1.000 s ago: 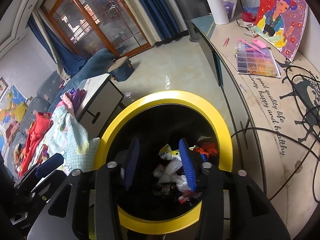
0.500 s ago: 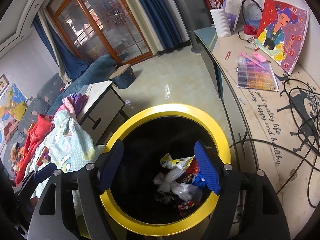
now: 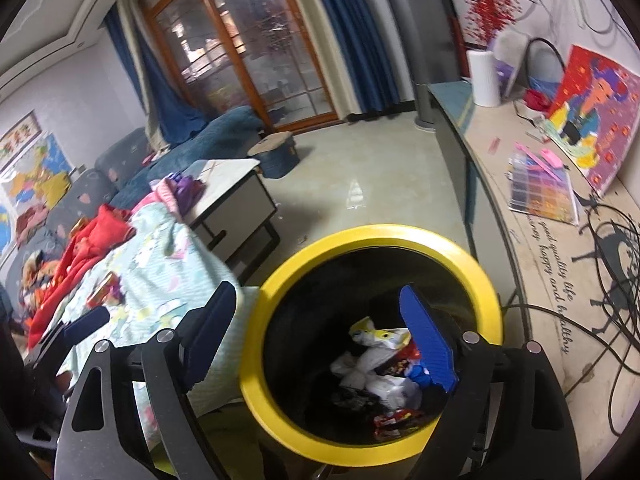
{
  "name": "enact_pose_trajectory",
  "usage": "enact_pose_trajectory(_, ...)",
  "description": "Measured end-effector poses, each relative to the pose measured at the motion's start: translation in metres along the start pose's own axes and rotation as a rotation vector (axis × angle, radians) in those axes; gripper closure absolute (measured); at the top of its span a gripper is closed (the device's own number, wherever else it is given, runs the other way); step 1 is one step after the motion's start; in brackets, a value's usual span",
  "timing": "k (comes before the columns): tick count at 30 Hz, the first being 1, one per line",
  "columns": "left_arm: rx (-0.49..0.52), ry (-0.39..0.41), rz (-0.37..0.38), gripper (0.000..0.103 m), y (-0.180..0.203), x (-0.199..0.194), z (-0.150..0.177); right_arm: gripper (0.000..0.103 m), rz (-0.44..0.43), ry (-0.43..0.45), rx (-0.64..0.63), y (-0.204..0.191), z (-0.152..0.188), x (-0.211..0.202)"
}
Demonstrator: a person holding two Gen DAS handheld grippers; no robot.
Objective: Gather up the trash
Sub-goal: 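Move both open tools back over the remaining items on the bedspread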
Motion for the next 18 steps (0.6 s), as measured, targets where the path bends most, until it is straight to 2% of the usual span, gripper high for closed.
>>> enact_pose_trajectory(18,-0.075,0.141,-0.219,0.011,-0.094,-0.056,-0.007,0.021,-0.137,-0.070,-0.221,-0.121,0.010,0.018)
Point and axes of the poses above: each gripper's, at about its wrist camera, not at the fingertips, and x roughly the way its jaws point, y to its right, z to its underside, the point moved 6 cm from there along x, roughly the way its jaws point, and after that the axes turned 4 degrees about y, right-handed, at the moved point
